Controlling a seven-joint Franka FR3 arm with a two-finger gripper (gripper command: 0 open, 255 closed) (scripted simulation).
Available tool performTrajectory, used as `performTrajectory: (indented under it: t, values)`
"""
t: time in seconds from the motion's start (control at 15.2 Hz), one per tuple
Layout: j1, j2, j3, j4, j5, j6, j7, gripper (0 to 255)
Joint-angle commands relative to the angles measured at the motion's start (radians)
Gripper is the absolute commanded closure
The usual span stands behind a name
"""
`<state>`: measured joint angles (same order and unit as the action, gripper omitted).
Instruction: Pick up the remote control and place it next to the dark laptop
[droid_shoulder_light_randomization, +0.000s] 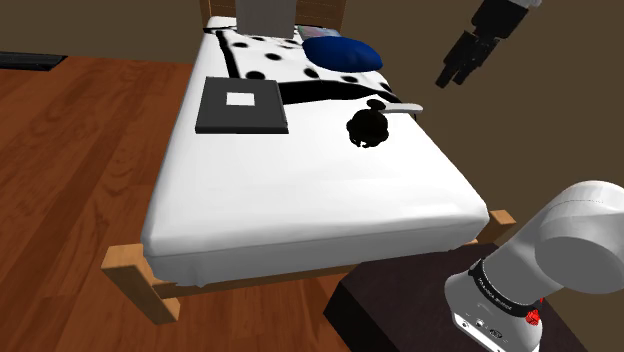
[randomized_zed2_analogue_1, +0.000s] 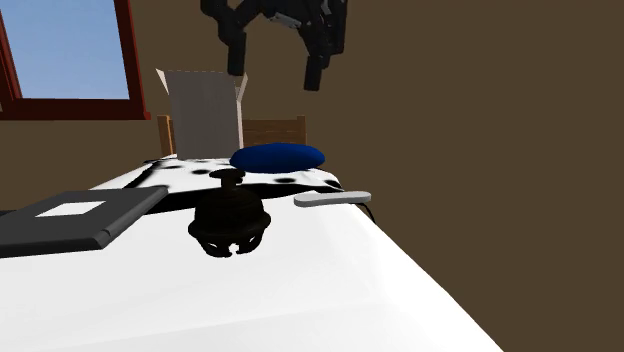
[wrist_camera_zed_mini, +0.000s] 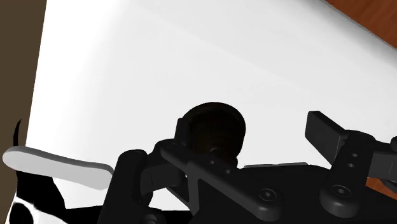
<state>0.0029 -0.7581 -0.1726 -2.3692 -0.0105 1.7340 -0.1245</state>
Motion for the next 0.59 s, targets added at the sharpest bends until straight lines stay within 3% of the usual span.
performTrajectory:
  t: [0.0,0.53]
  values:
    - [0.002,0.027,-0.052,-0.011,-0.031,0.030,-0.093,0]
    - [0.034,0.215,-0.253,0.035,-0.109,0.150,-0.442,0]
